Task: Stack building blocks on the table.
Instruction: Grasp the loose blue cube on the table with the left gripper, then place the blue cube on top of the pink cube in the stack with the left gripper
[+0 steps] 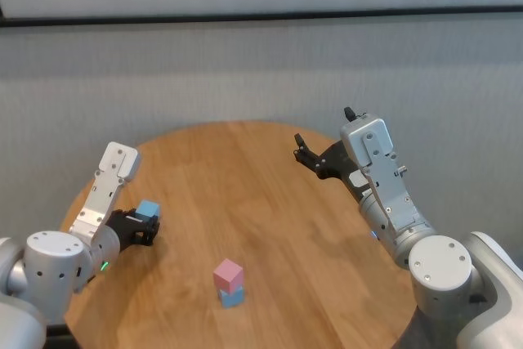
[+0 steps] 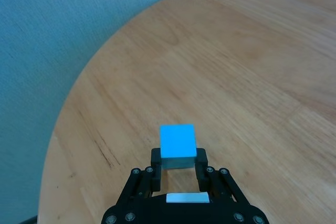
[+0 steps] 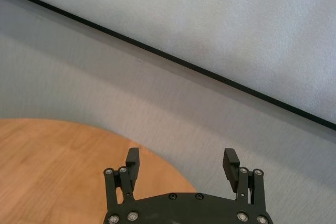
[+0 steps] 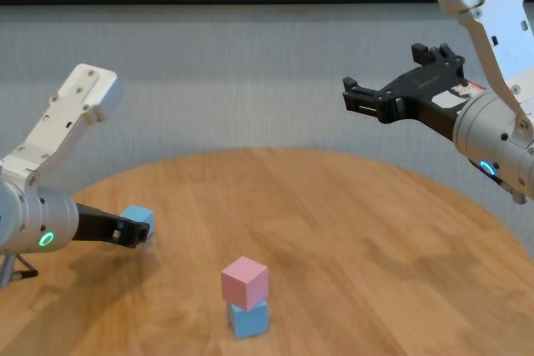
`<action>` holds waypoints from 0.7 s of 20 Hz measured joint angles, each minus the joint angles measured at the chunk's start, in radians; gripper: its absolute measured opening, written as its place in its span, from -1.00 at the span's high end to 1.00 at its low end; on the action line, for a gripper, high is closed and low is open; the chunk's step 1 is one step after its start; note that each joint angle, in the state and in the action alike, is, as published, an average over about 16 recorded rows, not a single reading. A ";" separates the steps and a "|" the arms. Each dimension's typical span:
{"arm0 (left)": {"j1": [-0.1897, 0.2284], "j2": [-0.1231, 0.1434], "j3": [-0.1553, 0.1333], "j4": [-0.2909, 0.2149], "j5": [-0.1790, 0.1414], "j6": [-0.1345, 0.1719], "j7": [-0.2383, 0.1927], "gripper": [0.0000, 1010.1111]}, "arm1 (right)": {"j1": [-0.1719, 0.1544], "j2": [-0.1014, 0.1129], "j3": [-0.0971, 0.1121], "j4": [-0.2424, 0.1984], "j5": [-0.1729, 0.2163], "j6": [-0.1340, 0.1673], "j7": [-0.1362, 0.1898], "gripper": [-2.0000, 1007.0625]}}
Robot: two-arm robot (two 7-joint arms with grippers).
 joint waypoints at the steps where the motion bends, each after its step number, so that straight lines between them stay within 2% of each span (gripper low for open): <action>1: 0.000 0.000 0.000 0.000 0.000 0.000 0.000 0.22 | 0.000 0.000 0.000 0.000 0.000 0.000 0.000 -0.99; 8: 0.004 0.003 -0.002 -0.011 0.001 -0.009 -0.017 0.23 | 0.000 0.000 0.000 0.000 0.000 0.000 0.000 -0.99; 14: 0.016 0.020 0.000 -0.052 0.006 -0.015 -0.063 0.23 | 0.000 0.000 0.000 0.000 0.000 0.000 0.000 -0.99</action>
